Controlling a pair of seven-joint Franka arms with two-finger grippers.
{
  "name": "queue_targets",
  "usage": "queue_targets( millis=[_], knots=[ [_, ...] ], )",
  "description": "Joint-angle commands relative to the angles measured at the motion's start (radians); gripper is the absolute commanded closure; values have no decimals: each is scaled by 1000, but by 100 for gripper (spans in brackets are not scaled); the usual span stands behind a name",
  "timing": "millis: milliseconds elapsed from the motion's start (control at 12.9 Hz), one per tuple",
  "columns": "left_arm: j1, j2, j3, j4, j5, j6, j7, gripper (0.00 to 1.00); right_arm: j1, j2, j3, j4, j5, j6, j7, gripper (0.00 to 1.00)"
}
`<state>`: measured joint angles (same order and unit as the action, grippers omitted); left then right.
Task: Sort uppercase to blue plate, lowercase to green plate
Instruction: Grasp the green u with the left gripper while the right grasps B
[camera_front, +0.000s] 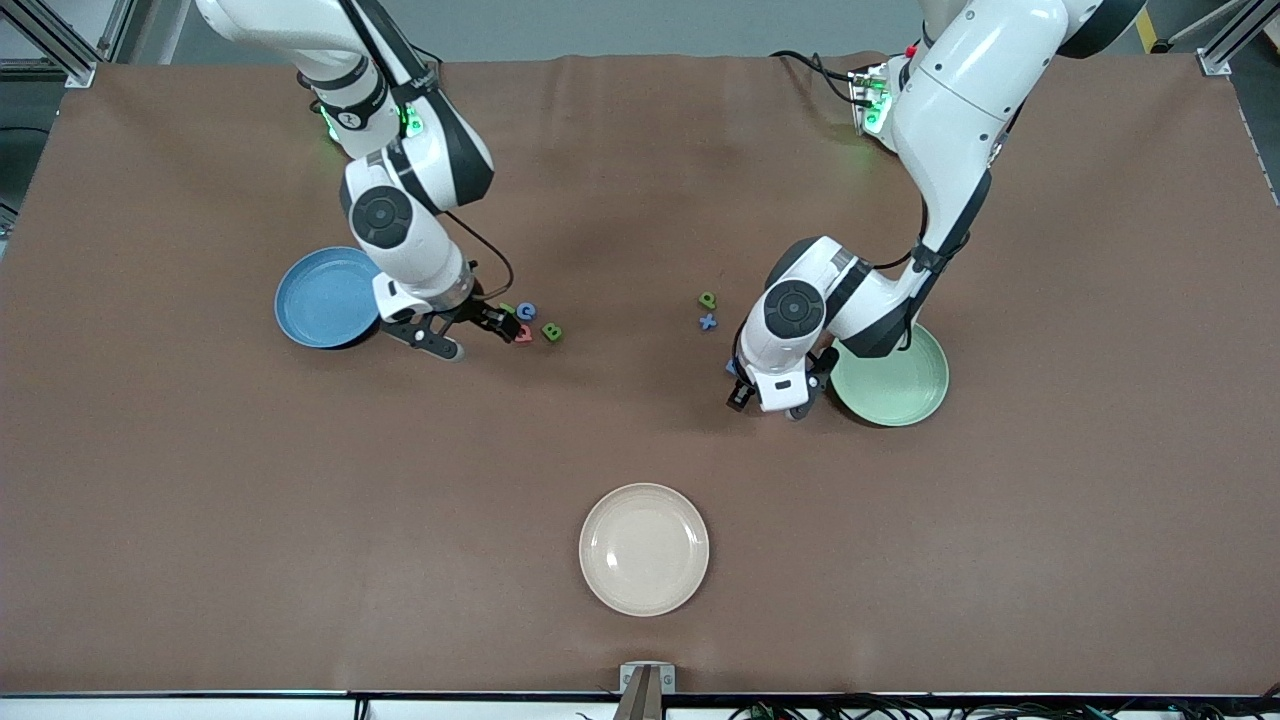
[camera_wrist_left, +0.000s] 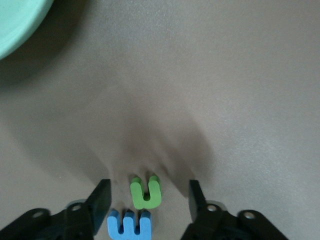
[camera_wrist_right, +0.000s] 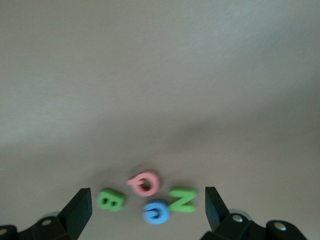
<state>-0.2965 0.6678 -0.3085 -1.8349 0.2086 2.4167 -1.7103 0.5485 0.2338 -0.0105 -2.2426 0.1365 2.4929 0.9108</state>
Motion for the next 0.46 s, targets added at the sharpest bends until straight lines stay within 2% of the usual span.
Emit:
queue_targets(
  millis=[0, 155, 386],
  knots=[
    [-7, 13, 2, 0, 23, 15, -34, 36, 48, 53, -11, 60, 3, -12, 223, 2],
    [-12, 16, 0, 2, 23, 15, -35, 44, 86, 88, -11, 63, 0, 3, 376, 3],
    [-7, 12, 0, 3, 22, 13, -35, 72, 117, 117, -11, 63, -1, 52, 505, 9]
  ],
)
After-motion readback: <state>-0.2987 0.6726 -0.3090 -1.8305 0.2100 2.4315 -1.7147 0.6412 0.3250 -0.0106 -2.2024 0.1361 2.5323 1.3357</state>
